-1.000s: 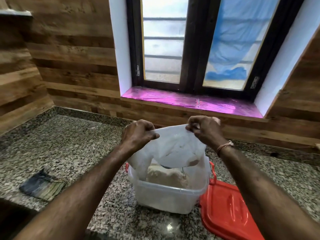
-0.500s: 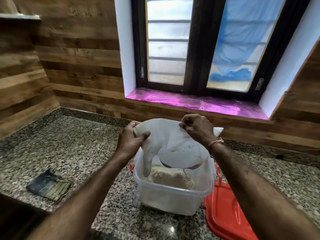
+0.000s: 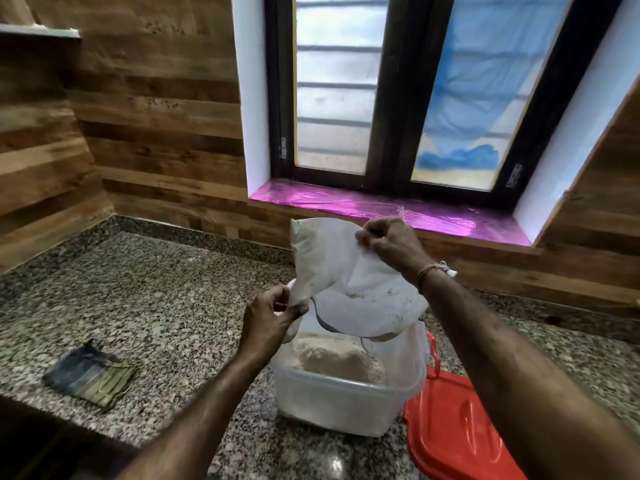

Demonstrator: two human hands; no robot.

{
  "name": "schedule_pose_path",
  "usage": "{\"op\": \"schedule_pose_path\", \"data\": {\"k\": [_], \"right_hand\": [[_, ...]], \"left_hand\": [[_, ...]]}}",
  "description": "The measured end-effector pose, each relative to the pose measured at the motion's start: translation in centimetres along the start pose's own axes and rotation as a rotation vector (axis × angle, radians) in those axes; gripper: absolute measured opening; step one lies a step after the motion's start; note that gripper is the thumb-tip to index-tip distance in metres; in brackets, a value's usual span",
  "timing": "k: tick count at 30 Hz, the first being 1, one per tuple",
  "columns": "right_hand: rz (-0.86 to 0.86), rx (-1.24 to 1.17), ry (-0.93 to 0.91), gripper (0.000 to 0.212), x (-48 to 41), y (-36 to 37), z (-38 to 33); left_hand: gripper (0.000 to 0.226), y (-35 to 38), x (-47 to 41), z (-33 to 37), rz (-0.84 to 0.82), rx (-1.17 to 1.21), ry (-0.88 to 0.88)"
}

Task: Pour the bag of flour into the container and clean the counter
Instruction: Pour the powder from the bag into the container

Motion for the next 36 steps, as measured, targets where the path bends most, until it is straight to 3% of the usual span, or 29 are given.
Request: {"op": "schedule_pose_path", "data": {"k": [2,4,6,8,12,14,16,18,20,24,31,36], "right_hand": [[-0.053,0.045,-0.090,0.012,0.2,0.7,-2.0],[-0.107,0.098,-0.192,0.030,0.4,1.8,-4.5],[-0.034,0.150,-0.232,0.020,0.3,1.5,-6.1],[0.048,0.193,-0.211,0.016,-0.2,0.7,-6.2],[0.141,0.137,-0.086,0.033,-1.0,-0.9,-3.3],[0.089,0.105,-0.122,0.033,-1.0,-0.4,-3.1],[-0.045,0.111,-0.169,0.011,-0.7,1.5,-4.0],[-0.074,0.147,-0.181,0.032,-0.6,2.3,-4.5],[-0.024,0.119,-0.168,0.039,-0.6,1.7,-4.4],[-0.017,0.187,-0.098,0.012,-0.4,1.3,-3.6],[0.117,0.014,0.017,0.015,-0.3,0.2,-0.8],[-0.001,-0.043,-0.012,0.014,-0.8,0.6,-1.1]], "left_hand": [[0.024,-0.3,0.1,-0.2,0.070,-0.006,-0.020],[0.024,0.0,0.3,0.0,0.099,-0.036,-0.014],[0.026,0.3,0.5,0.4,0.116,-0.082,-0.008],[0.027,0.4,0.8,-0.1,0.143,-0.097,-0.031],[0.021,0.2,1.4,-1.7,0.156,-0.137,-0.097],[0.016,0.1,1.6,-1.3,0.171,-0.131,-0.087],[0.012,0.3,1.2,-0.1,0.171,-0.129,-0.050],[0.012,0.4,0.7,0.6,0.164,-0.136,-0.024],[0.014,0.4,0.5,0.5,0.163,-0.137,-0.014],[0.017,0.7,0.3,-0.8,0.143,-0.101,-0.033],[0.014,0.1,0.8,-0.9,0.146,-0.093,-0.039],[0.035,-0.1,1.7,-1.1,0.091,0.008,-0.007]]}}
Point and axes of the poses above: each hand's wrist, its own x-axis away from the middle knuckle, its own y-axis out of the palm, z = x × y, the point moved 9 cm from there along -x, towards the middle knuckle, and after that the axes turned 14 degrees about -z, right-handed, at the moved point
